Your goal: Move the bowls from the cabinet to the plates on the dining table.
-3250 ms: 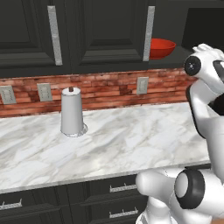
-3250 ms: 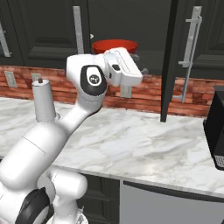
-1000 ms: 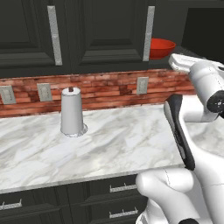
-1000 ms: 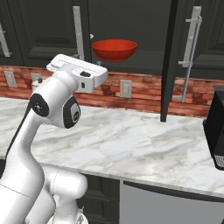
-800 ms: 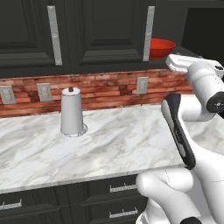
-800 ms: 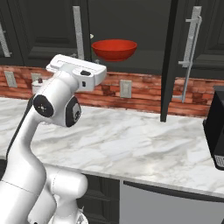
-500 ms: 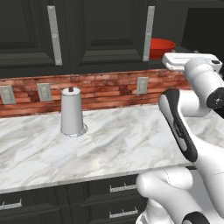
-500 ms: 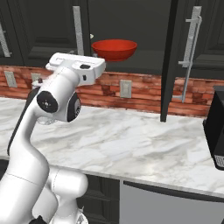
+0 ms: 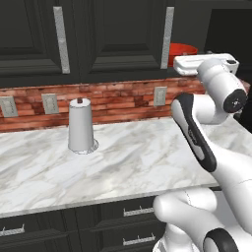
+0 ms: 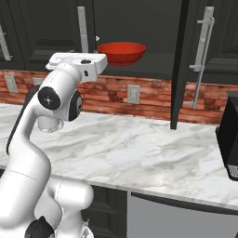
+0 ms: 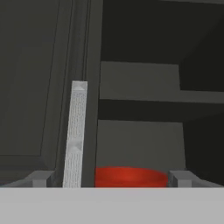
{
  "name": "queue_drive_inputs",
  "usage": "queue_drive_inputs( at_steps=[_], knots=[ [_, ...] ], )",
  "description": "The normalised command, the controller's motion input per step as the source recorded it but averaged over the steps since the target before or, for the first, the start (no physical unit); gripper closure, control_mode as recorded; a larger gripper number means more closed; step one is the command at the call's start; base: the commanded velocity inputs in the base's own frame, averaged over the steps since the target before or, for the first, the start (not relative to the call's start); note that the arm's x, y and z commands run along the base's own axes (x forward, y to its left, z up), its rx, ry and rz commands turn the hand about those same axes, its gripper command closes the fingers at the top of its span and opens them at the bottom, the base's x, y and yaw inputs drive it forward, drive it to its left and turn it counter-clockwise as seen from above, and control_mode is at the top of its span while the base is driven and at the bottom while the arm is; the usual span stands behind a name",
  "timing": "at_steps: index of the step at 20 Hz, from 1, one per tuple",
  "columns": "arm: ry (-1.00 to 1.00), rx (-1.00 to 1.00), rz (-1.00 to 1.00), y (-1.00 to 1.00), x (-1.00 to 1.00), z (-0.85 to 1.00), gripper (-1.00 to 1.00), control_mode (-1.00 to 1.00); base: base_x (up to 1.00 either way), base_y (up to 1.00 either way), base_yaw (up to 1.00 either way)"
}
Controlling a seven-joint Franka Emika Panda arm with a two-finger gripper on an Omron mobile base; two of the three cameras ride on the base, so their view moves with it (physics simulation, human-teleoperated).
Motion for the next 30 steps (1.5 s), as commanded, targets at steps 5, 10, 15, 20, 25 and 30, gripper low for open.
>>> queue_drive_inputs(
  at_steps=[5, 10, 15, 20, 25, 30],
  knots=[
    [0.01, 0.01, 0.0, 0.27, 0.29, -0.05, -1.0, -1.0, 0.0, 0.0, 0.0],
    [0.0, 0.0, 0.0, 0.2, 0.29, -0.02, -1.0, -1.0, 0.0, 0.0, 0.0],
    [0.0, 0.0, 0.0, 0.13, 0.34, -0.01, -1.0, -1.0, 0.0, 0.0, 0.0],
    [-0.02, 0.0, 0.0, 0.04, 0.33, -0.02, -1.0, -1.0, 0.0, 0.0, 0.0],
    [-0.02, 0.01, 0.0, 0.03, 0.33, -0.09, -1.0, -1.0, 0.0, 0.0, 0.0],
    [-0.03, 0.02, 0.01, 0.01, 0.27, -0.11, -1.0, -1.0, 0.0, 0.0, 0.0]
  ],
)
